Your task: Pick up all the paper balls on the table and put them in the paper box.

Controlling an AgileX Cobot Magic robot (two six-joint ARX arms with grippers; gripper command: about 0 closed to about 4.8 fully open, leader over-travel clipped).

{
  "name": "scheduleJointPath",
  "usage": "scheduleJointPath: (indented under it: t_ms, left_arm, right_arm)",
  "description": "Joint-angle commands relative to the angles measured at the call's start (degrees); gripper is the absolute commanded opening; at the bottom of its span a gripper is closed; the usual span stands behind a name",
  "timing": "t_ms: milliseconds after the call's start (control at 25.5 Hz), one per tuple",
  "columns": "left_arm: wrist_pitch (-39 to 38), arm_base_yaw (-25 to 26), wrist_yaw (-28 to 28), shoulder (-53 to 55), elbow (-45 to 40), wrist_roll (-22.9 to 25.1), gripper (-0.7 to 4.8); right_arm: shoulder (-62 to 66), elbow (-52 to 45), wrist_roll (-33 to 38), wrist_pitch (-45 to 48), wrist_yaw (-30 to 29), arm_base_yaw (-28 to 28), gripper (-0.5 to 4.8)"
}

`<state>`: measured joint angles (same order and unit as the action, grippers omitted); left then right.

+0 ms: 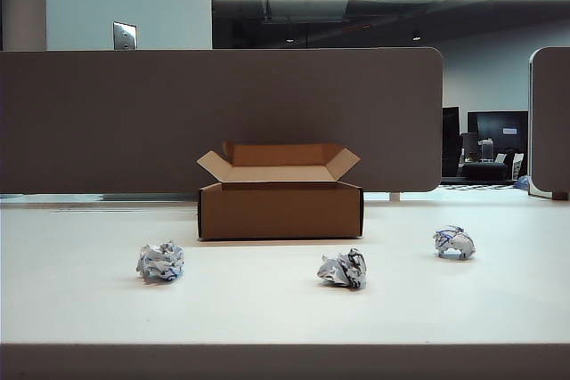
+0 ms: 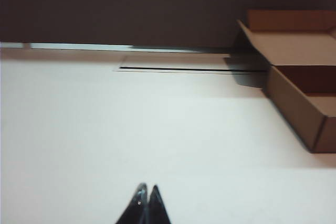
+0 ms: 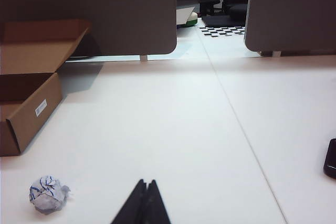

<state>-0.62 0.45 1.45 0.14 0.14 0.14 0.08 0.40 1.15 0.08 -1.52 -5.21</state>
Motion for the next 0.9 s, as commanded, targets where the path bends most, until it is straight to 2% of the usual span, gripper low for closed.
scheduleJointPath:
  t_ms: [39, 314, 432, 510, 589, 706, 824, 902]
  left_arm:
    - [1.14, -0.13, -2.91, 0.02, 0.22, -0.17, -0.05]
    - [1.14, -0.13, -3.08, 0.02, 0.24, -0.44, -0.05]
    - [0.55, -0.13, -3.21, 0.02, 1.22, -2.95, -0.05]
    - [-1.73, -0.13, -3.19, 0.04, 3.52, -4.92, -0.05]
    - [-5.62, -0.13, -3.19, 0.07, 7.65, -5.35, -0.05]
    - [-9.68, -0.13, -3.21, 1.16, 15.32, -4.7, -0.05]
    - [-9.38, -0.13, -3.32, 5.49, 22.77, -5.09, -0.05]
    - [-8.85, -0.15, -5.62, 9.66, 26.88, -5.16, -0.05]
  right_arm:
    - [-0.15, -0.31, 0.35, 0.85, 0.09, 0.02, -0.01]
    - [-0.15, -0.31, 0.52, 1.4, 0.0, 0.02, -0.01]
    - [-0.15, -0.31, 8.57, 0.74, 0.15, 0.02, -0.02]
    - [-0.15, -0.02, 14.27, 2.54, 0.26, 0.02, -0.02]
    - [-0.15, 1.77, 16.83, 4.2, -0.63, 0.07, -0.02]
    - [0.31, 8.22, 15.91, 2.54, -1.14, 0.02, -0.02]
    - [3.04, 16.02, 8.55, 0.94, -1.09, 0.02, -0.03]
    - [6.82, 21.29, 4.85, 0.33, -1.03, 0.02, -0.03]
